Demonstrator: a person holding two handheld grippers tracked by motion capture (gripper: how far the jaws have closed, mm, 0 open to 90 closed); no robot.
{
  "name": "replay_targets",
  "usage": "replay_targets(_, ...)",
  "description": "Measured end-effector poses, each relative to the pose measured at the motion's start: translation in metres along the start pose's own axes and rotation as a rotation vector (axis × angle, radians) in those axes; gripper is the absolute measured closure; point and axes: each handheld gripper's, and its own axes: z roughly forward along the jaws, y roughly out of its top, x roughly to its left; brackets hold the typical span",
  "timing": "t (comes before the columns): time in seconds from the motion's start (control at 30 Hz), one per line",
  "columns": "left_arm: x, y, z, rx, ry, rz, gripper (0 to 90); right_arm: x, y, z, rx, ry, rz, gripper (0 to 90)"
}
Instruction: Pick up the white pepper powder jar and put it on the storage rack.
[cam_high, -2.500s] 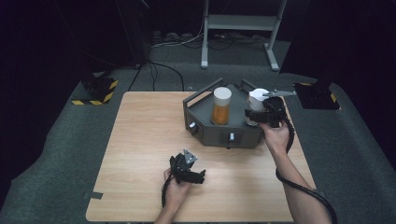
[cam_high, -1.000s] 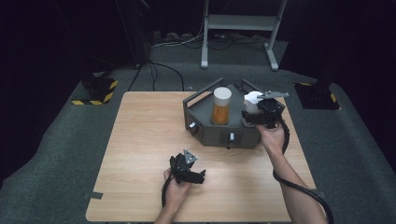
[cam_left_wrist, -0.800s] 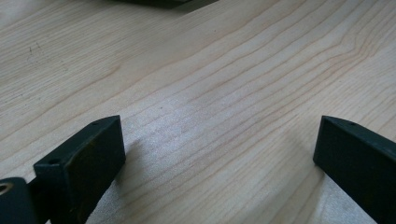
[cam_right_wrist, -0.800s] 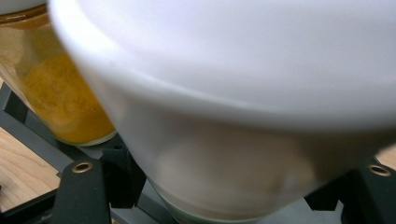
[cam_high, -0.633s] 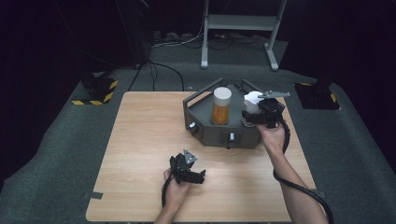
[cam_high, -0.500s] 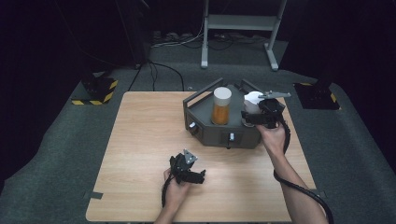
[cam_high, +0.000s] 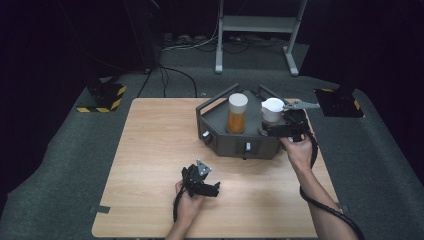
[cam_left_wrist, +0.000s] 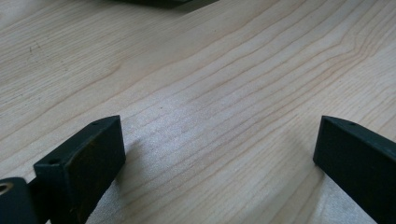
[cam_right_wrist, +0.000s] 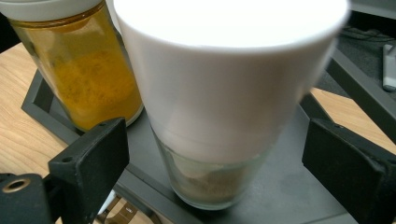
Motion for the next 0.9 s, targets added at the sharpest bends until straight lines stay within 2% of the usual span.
replay_targets(0.9,-0.001,-0.001,0.000,-0.003,0.001,-0.004,2.3,-0.009,-0.021,-0.027,-0.052,0.041,0.004,5.9)
